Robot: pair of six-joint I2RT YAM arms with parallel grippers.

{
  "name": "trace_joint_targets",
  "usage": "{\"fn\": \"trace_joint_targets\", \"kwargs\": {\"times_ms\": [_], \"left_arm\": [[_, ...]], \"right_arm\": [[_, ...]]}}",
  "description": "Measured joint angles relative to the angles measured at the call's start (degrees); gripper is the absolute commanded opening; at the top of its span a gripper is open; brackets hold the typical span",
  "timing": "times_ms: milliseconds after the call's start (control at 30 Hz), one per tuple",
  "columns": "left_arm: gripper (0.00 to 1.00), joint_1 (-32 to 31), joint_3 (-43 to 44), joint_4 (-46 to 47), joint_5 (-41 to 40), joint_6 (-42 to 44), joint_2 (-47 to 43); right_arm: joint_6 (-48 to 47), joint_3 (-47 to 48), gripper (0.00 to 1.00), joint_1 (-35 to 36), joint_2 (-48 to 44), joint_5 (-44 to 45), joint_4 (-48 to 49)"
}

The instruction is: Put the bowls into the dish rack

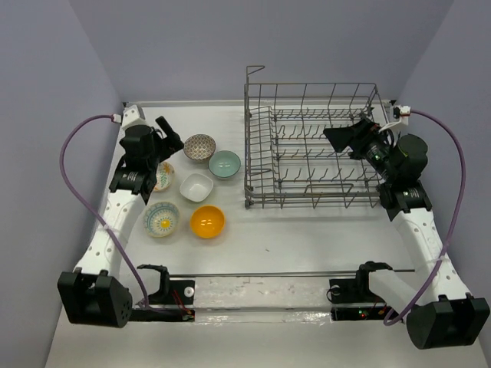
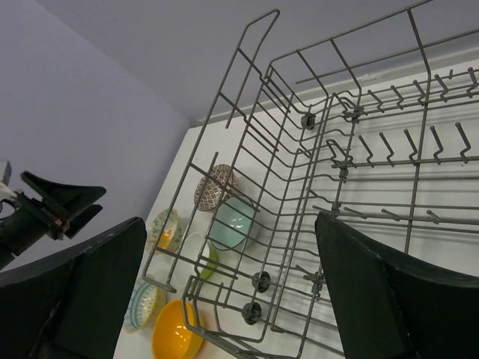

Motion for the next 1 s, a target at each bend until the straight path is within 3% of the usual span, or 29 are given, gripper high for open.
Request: {"fn": "trace_joint_targets", "kwargs": {"times_ms": [433, 700, 1000], "left_arm": [[0.88, 0.11, 16.46, -4.66, -0.96, -4.50, 26.69], [0.75, 0.26, 30.21, -9.55, -1.07, -5.49, 43.30], [0.69, 0.26, 32.15, -12.15, -1.57, -5.90, 49.62]], "right_arm": [[0.22, 3.08, 1.00, 0.00, 2.12, 0.04, -4.11], [0.17, 3.39, 1.00, 0.00, 2.86, 0.37, -7.13], [-0.07, 3.39, 1.00, 0.00, 3.63, 0.98, -8.68]]}}
